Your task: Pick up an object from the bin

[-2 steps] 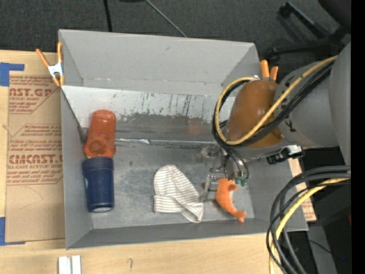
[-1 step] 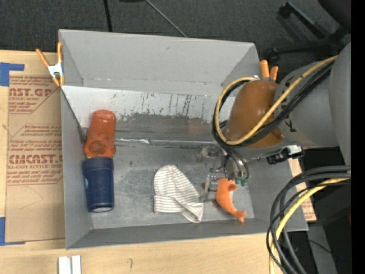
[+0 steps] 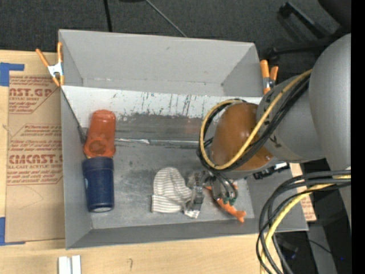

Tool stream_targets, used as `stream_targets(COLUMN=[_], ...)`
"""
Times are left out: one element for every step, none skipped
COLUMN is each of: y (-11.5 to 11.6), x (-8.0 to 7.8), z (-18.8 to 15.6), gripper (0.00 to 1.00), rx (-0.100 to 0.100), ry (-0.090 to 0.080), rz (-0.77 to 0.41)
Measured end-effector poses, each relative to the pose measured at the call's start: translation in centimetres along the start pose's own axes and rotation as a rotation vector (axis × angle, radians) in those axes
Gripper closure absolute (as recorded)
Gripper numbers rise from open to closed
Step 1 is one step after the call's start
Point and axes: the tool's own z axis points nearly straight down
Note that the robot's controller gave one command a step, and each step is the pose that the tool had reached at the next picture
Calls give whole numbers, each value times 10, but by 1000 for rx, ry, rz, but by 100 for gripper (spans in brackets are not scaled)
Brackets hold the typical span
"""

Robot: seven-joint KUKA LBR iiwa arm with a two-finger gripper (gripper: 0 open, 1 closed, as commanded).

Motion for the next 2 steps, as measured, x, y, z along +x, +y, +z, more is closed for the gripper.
stream_targets(y=[0, 3], x=[0, -29], z=[0, -92], gripper=[100, 100], rx=[0, 0], ry=[0, -3], rz=[0, -18])
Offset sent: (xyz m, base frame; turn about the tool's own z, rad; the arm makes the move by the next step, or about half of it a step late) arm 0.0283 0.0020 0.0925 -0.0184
